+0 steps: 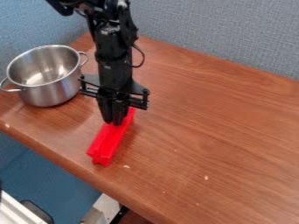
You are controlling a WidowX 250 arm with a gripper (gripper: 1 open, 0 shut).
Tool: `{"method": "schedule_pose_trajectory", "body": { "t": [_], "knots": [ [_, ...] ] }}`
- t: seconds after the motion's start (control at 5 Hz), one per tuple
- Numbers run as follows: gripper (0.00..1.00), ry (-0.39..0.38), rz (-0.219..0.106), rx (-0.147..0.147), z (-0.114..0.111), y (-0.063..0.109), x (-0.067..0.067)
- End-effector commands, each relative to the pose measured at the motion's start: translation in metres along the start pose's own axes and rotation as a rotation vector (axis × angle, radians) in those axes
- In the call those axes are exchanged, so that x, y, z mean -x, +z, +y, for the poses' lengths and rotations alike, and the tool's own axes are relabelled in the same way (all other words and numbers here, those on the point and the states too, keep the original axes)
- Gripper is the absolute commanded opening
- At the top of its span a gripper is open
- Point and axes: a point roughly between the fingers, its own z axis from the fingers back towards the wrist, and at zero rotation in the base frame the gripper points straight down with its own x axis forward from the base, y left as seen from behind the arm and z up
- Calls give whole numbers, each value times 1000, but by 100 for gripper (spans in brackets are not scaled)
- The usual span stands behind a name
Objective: Put the red object in the metal pot
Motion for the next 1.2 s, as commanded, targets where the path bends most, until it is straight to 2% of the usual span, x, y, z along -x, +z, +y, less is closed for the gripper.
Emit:
{"method": "schedule_pose_trajectory", "body": {
  "t": [0.0, 0.2, 0.4, 0.6, 1.0],
  "knots": [
    [100, 17, 3, -15, -7, -4, -2],
    [0, 62, 17, -27, -13, 2, 6],
    [0, 110, 32, -42, -16, 8, 15],
    [0, 142, 31, -40, -20, 17, 20],
    [0, 140, 38, -41, -16, 33, 9]
  ]
}}
